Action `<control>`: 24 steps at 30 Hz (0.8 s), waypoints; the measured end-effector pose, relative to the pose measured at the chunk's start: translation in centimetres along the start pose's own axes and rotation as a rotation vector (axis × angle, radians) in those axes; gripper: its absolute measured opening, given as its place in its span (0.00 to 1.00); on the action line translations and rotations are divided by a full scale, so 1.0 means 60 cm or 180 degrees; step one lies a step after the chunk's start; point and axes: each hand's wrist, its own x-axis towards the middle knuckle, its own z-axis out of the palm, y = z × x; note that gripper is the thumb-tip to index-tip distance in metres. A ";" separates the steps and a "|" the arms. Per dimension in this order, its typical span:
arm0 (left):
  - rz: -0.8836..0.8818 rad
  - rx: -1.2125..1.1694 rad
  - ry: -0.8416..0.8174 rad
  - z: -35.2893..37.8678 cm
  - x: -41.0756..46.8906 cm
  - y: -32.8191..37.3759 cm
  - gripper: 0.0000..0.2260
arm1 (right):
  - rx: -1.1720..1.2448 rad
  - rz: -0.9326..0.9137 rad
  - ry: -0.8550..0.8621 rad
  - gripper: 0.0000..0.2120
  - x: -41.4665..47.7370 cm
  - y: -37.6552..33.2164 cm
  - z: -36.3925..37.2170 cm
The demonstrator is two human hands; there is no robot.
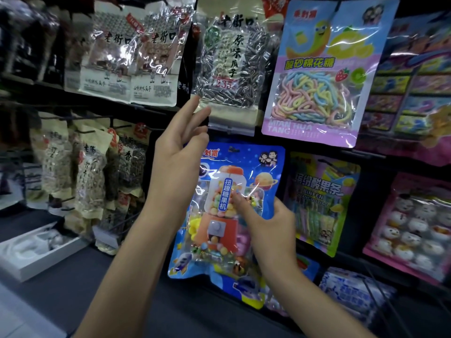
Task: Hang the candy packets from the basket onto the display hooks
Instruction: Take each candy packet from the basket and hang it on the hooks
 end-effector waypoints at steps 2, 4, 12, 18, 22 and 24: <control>0.0017 -0.0016 -0.0012 -0.001 0.000 0.000 0.25 | 0.0030 0.0050 0.0017 0.33 0.001 0.004 0.003; 0.0031 -0.0038 -0.0031 -0.002 -0.001 -0.002 0.25 | 0.0042 0.0067 -0.0015 0.29 0.003 0.006 0.002; -0.0059 -0.0221 0.0220 -0.006 0.002 -0.016 0.20 | -0.0233 0.0130 -0.0017 0.16 0.016 0.009 -0.006; -0.0600 -0.0036 0.0480 -0.020 0.005 -0.090 0.13 | -0.0353 0.0123 -0.0052 0.14 0.025 0.012 -0.009; -0.1113 0.0419 0.0257 -0.020 -0.006 -0.160 0.10 | -0.0348 0.0150 -0.0013 0.17 0.035 0.021 -0.003; -0.1176 0.0573 0.0144 -0.017 -0.014 -0.188 0.09 | -0.0320 0.0135 0.0001 0.26 0.038 0.022 0.003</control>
